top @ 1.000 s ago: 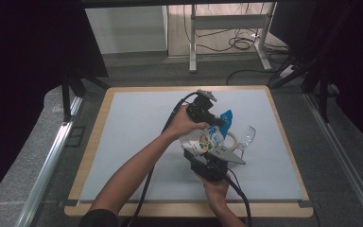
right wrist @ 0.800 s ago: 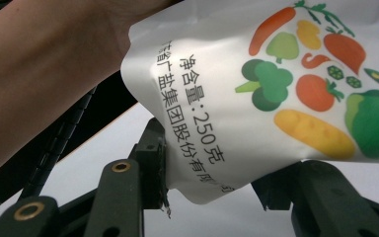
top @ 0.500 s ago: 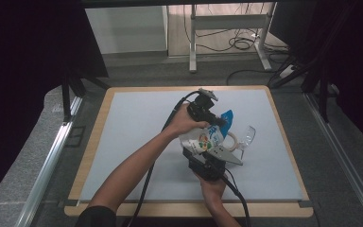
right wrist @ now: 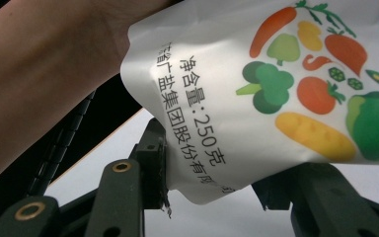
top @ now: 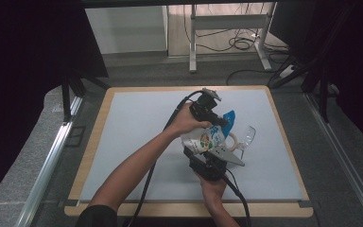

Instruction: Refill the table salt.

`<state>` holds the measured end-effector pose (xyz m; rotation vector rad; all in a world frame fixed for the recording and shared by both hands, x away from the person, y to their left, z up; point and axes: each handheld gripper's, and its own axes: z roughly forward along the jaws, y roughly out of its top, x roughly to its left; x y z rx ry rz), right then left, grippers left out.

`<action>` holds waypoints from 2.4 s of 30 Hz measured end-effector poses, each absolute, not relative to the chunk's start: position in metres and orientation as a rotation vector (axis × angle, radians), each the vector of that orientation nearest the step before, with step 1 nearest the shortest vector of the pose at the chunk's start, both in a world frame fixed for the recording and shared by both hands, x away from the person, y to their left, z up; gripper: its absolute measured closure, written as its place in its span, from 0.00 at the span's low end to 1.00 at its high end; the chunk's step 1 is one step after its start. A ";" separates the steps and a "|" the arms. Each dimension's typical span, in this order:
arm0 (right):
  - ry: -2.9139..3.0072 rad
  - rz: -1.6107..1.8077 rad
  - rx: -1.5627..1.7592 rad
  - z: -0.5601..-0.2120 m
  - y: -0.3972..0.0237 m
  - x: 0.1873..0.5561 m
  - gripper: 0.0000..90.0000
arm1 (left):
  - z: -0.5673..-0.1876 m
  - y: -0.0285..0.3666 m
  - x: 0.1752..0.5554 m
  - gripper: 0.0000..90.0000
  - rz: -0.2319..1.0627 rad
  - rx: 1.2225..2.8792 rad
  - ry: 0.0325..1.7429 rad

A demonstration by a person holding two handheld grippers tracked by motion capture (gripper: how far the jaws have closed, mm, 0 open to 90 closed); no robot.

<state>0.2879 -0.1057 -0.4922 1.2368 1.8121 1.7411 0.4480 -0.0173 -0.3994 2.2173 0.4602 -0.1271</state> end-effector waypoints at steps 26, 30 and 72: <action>1.789 1.747 1.244 -0.492 -0.100 0.290 0.62 | -0.398 -0.016 0.452 1.00 -0.127 2.236 0.453; 1.784 1.745 1.247 -0.491 -0.098 0.292 0.62 | -0.396 -0.015 0.453 1.00 -0.129 2.240 0.444; 1.776 1.747 1.292 -0.497 -0.104 0.294 0.63 | -0.405 -0.025 0.457 1.00 -0.142 2.261 0.445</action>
